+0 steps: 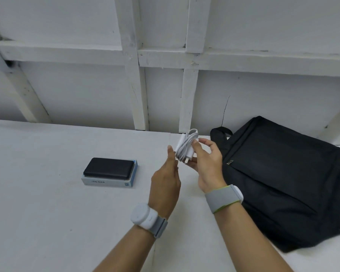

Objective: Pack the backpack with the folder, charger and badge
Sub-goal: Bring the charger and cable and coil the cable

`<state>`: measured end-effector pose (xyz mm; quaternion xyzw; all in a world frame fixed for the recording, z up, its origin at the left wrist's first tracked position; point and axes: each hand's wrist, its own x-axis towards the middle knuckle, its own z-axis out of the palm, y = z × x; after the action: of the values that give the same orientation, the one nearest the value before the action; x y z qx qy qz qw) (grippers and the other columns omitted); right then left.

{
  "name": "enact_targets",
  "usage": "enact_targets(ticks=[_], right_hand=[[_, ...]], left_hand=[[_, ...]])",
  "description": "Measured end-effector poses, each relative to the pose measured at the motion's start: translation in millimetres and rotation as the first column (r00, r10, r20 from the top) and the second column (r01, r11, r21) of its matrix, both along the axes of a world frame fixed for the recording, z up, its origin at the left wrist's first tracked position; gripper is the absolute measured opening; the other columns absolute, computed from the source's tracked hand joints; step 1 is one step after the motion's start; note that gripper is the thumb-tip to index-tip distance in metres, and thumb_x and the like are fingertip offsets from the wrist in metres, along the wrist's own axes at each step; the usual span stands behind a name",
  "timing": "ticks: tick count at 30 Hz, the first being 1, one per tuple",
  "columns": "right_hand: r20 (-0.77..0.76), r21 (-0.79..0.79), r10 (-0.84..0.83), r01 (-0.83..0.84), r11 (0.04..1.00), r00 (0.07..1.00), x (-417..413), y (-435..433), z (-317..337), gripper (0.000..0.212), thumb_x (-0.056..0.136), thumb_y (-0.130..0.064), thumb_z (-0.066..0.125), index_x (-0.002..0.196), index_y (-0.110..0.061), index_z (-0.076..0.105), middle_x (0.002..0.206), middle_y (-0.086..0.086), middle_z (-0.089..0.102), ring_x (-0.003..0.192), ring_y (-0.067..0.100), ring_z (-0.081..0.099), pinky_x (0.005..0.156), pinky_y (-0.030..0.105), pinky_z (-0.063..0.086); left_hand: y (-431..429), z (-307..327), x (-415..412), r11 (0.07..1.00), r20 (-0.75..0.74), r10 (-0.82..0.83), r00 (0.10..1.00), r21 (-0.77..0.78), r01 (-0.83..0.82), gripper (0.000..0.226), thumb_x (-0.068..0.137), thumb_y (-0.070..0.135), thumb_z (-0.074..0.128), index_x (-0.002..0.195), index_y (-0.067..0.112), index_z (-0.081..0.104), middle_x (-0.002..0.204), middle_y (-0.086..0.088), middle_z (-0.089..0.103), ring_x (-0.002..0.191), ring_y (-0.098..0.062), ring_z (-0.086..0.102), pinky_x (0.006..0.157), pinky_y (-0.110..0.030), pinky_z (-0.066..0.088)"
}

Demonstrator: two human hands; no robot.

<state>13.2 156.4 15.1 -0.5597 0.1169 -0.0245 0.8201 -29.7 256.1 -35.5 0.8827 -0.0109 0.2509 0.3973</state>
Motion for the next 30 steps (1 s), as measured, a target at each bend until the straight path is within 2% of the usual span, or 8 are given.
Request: enact_targets(ticks=[6, 10, 14, 18, 21, 23, 26, 30], right_hand=[[-0.119, 0.24, 0.115, -0.083, 0.967, 0.986, 0.6, -1.4, -8.0, 0.033, 0.097, -0.024, 0.059, 0.128, -0.015, 0.053, 0.106, 0.009, 0.068, 0.077, 0.021, 0.071, 0.08, 0.034, 0.058], [-0.179, 0.155, 0.13, -0.102, 0.983, 0.975, 2.9, -14.4, -15.5, 0.035, 0.095, -0.03, 0.062, 0.127, -0.018, 0.057, 0.098, 0.003, 0.07, 0.072, 0.016, 0.065, 0.074, 0.029, 0.055], [-0.225, 0.184, 0.078, -0.036, 0.982, 0.971, 0.5, -24.6, -17.5, 0.037, 0.091, -0.02, 0.065, 0.125, -0.013, 0.052, 0.098, 0.01, 0.064, 0.063, 0.016, 0.062, 0.069, 0.029, 0.057], [-0.199, -0.233, 0.045, -0.092, 0.968, 0.979, -1.9, -42.8, -16.9, 0.034, 0.088, -0.029, 0.061, 0.117, -0.016, 0.05, 0.084, 0.004, 0.064, 0.06, 0.017, 0.063, 0.057, 0.03, 0.055], [-0.168, -0.825, 0.047, -0.167, 0.539, 0.985, -5.8, -68.3, -19.0, 0.037, 0.085, -0.065, 0.045, 0.098, -0.033, 0.058, 0.088, -0.005, 0.066, 0.078, 0.021, 0.064, 0.069, 0.039, 0.055], [-0.198, -0.949, 0.026, -0.199, 0.243, 0.98, -9.3, -85.8, -19.8, 0.042, 0.087, -0.07, 0.036, 0.092, -0.035, 0.059, 0.098, -0.005, 0.063, 0.094, 0.024, 0.058, 0.078, 0.037, 0.046], [-0.357, -0.932, 0.091, -0.348, -0.099, 0.93, -13.1, -105.7, -22.7, 0.063, 0.075, -0.07, 0.056, 0.123, -0.031, 0.047, 0.126, -0.001, 0.048, 0.122, 0.026, 0.042, 0.096, 0.045, 0.036], [-0.499, -0.863, 0.199, -0.463, -0.203, 0.844, -16.1, -125.7, -26.8, 0.068, 0.081, -0.048, 0.068, 0.136, -0.026, 0.034, 0.135, 0.0, 0.037, 0.126, 0.027, 0.036, 0.099, 0.044, 0.041]], left_hand=[[-5.3, -2.9, 6.9, 0.988, -0.055, -0.145, 0.988, -0.052, 0.143, 0.068, 0.1, 0.006, 0.04, 0.155, 0.019, 0.001, 0.147, -0.016, 0.046, 0.113, -0.028, 0.06, 0.09, -0.018, 0.041], [-10.6, -12.5, 15.1, 0.946, -0.081, -0.313, 0.946, -0.116, 0.303, 0.081, 0.099, 0.032, 0.049, 0.154, 0.025, -0.01, 0.164, 0.0, 0.01, 0.148, -0.015, 0.022, 0.119, -0.034, 0.029], [-20.0, -6.0, 21.6, 0.973, -0.011, -0.193, 0.981, -0.135, 0.19, 0.055, 0.092, 0.038, 0.063, 0.14, 0.021, 0.041, 0.114, 0.008, 0.066, 0.092, 0.002, 0.063, 0.078, -0.002, 0.043], [-29.3, -3.2, 23.7, 0.99, 0.022, -0.126, 0.992, -0.064, 0.127, 0.03, 0.088, 0.041, 0.067, 0.107, 0.02, 0.057, 0.061, 0.014, 0.052, 0.052, -0.004, 0.052, 0.052, -0.006, 0.037], [-32.0, -8.1, 31.7, 0.997, -0.04, -0.056, 0.998, -0.049, 0.054, 0.026, 0.086, 0.042, 0.067, 0.091, 0.018, 0.057, 0.054, 0.01, 0.046, 0.048, -0.011, 0.043, 0.05, -0.009, 0.034], [-32.1, -13.0, 37.4, 0.997, -0.101, -0.069, 0.993, -0.054, 0.064, 0.023, 0.086, 0.039, 0.065, 0.088, 0.018, 0.056, 0.058, 0.007, 0.052, 0.052, -0.014, 0.043, 0.052, -0.011, 0.035], [-26.6, -19.9, 43.4, 0.988, -0.182, -0.116, 0.976, -0.12, 0.095, 0.02, 0.086, 0.04, 0.063, 0.091, 0.02, 0.06, 0.071, 0.004, 0.069, 0.067, -0.019, 0.06, 0.058, -0.011, 0.039], [-25.1, -21.4, 46.3, 0.971, -0.221, -0.147, 0.964, -0.218, 0.098, 0.029, 0.083, 0.051, 0.059, 0.091, 0.024, 0.062, 0.073, 0.003, 0.073, 0.076, -0.019, 0.069, 0.069, -0.028, 0.051]])
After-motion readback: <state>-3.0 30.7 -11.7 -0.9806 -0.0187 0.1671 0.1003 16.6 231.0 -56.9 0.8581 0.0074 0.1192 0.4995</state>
